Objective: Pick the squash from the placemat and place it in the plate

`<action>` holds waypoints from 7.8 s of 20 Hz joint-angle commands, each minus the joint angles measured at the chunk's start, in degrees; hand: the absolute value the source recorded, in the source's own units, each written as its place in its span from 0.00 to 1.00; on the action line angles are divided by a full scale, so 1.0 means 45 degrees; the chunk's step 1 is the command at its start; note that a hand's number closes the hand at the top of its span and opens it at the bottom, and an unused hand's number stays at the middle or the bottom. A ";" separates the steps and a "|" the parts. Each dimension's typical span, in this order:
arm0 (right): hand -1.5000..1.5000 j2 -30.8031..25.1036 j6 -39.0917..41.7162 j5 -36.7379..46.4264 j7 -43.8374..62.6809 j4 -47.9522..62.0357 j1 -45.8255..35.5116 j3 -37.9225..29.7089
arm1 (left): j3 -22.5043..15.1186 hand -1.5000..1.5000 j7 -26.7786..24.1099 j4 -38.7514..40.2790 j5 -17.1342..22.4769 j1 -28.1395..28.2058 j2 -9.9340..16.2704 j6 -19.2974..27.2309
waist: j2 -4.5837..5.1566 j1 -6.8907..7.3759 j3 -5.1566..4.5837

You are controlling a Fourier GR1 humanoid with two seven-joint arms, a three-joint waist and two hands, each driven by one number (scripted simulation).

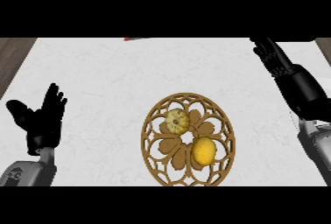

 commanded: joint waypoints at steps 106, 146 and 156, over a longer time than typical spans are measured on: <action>1.00 -0.4889 0.1352 1.0684 -0.3117 0.8011 0.0459 -0.3942 | 0.2737 0.50 -0.4296 -0.0634 -0.5067 0.3554 -0.0371 -0.4718 | -0.0120 -0.1542 0.0067; 1.00 -0.5934 0.3734 0.8645 -1.2174 1.3242 -0.1455 -0.3822 | 0.2105 0.50 -0.4460 0.0057 -0.5596 0.2216 -0.0396 -0.5468 | -0.0171 0.0391 -0.0131; 0.00 -0.3983 0.3954 0.8748 -0.9881 1.5028 -0.2374 -0.3449 | 0.2135 0.50 -0.3735 -0.1794 -0.5450 0.3253 -0.0434 -0.5750 | -0.0278 0.0249 -0.0142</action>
